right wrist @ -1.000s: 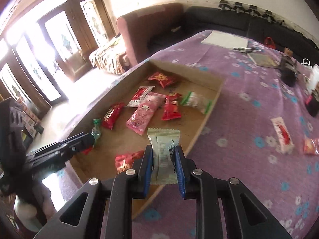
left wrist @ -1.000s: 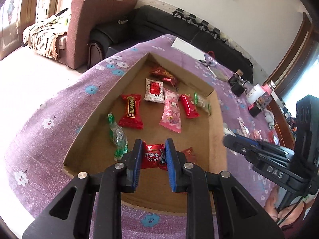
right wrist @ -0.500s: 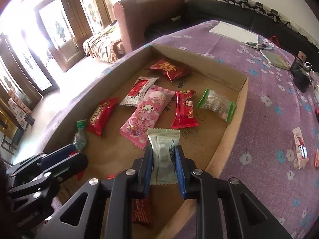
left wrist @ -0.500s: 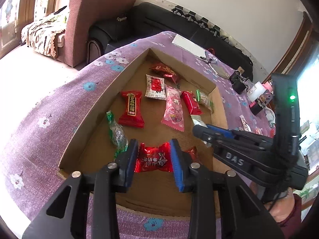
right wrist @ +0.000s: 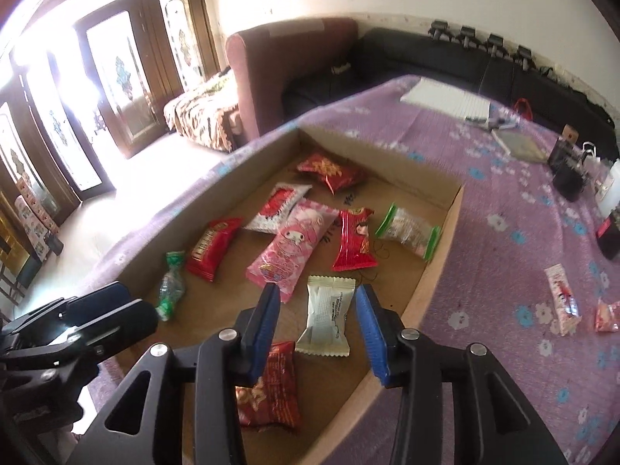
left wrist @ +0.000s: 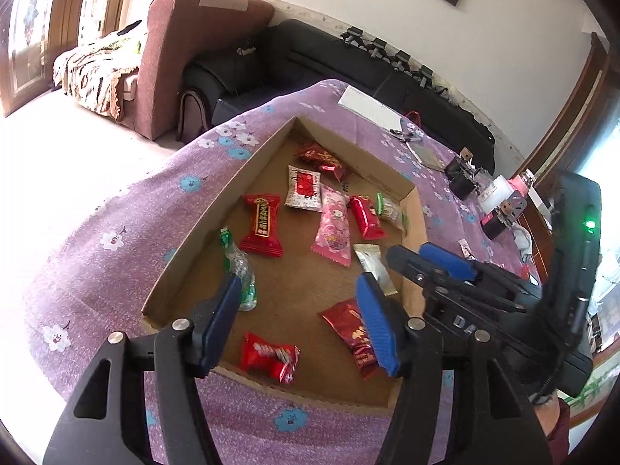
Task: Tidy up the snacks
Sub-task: 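Carry both candies into the cardboard box and open both tools, then move both tools back over the remaining snacks on the table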
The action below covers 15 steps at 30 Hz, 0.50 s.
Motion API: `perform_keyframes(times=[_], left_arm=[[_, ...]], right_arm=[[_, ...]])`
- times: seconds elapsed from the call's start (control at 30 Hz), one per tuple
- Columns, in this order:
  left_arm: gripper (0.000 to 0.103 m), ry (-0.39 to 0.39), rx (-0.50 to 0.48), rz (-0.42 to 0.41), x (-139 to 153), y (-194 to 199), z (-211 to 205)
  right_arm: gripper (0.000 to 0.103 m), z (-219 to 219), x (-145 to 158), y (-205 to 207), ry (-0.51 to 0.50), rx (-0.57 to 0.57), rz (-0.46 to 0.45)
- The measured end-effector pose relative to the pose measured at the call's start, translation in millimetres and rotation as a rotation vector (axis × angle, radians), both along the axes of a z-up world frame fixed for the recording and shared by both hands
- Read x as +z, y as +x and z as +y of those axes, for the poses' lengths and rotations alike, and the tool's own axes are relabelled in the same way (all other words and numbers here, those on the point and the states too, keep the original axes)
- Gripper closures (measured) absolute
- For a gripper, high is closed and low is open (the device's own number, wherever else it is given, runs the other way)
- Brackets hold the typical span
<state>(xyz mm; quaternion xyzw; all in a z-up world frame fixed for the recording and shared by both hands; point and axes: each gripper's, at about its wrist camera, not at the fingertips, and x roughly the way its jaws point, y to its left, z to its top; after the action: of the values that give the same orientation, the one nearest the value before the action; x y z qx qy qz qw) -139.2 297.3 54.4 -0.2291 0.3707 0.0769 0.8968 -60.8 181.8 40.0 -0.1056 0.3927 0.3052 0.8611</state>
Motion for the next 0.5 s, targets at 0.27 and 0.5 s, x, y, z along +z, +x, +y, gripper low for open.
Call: perform_keyframes(times=[0.27,0.5], left_arm=[[0.042,0.078,-0.05,-0.012,13.7,-4.4,-36.1],[0.042,0.182,-0.103,-0.022,23.9,-9.8,-75.0]], right_arm=[[0.049,-42.3,13.2,-16.1,0.056,-0.041,-0.017],[0.047,-89.6,11.1,-23.6,0.073,-0.108,-0.013]])
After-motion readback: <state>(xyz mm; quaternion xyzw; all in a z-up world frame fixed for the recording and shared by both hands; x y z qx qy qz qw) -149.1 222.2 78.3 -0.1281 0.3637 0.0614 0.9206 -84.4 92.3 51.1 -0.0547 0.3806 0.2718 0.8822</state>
